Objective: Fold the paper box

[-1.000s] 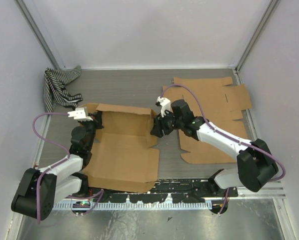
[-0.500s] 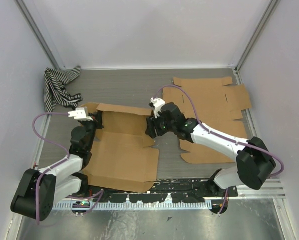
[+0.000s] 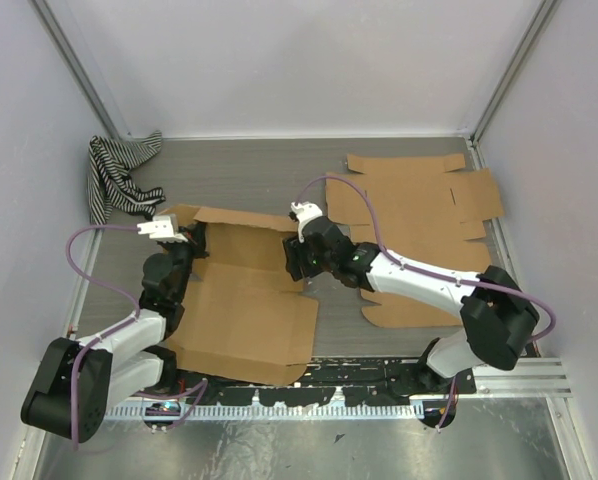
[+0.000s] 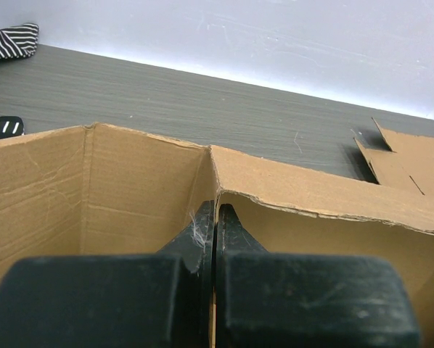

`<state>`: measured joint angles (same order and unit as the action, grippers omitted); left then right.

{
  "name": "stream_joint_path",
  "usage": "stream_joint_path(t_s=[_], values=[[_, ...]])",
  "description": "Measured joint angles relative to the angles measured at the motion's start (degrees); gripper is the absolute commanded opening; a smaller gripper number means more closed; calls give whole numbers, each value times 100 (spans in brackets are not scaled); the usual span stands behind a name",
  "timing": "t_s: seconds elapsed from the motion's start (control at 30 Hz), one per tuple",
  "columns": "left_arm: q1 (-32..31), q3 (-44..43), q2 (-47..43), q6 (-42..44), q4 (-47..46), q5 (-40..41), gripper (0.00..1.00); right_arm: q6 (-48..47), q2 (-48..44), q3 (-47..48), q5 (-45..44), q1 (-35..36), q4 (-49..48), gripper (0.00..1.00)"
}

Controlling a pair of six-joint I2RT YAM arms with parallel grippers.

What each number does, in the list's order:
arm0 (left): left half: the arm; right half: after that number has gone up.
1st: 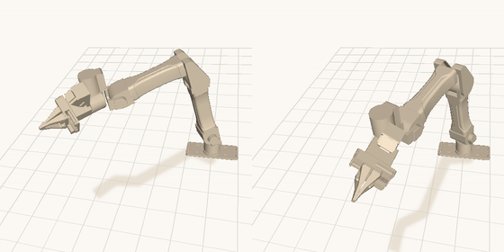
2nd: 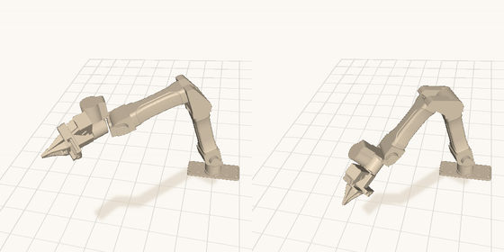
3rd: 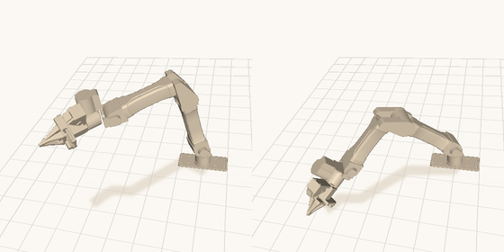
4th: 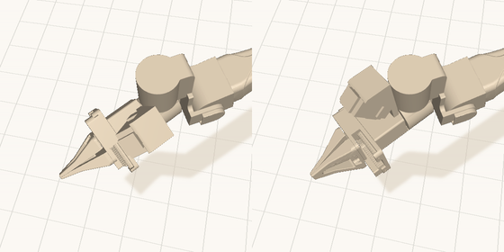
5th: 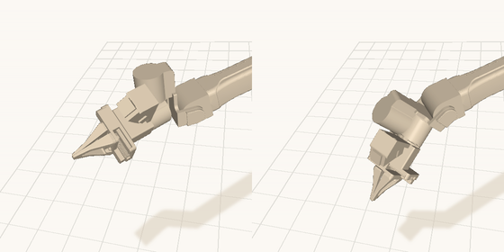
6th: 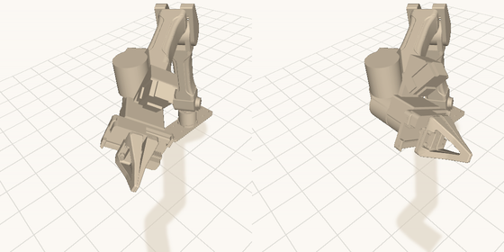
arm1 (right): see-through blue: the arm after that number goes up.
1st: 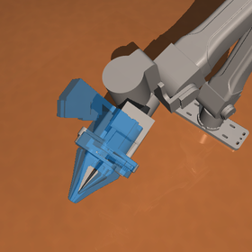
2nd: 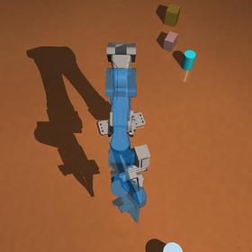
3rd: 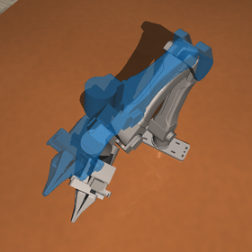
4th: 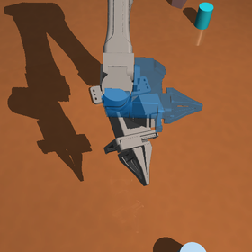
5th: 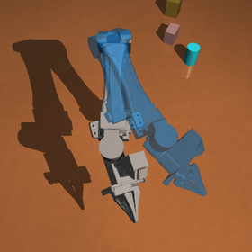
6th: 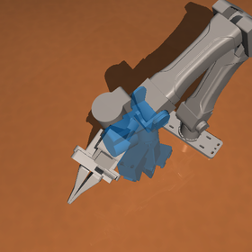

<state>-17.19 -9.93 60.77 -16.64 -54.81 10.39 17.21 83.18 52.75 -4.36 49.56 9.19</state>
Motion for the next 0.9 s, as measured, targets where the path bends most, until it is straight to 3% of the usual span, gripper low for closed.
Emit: stream_joint_path(t_s=[0.13,0.23,0.47,0.9], values=[[-17,0,0,11,-7,2,0,267,210,155,-573,98,35,49],[-22,0,-9,13,-4,2,0,485,363,337,-1141,210,203,48],[-50,-2,-280,55,116,4,0,994,625,911,-2258,494,1019,60],[-98,-20,-247,79,188,9,0,1032,479,807,-2330,540,1058,62]])
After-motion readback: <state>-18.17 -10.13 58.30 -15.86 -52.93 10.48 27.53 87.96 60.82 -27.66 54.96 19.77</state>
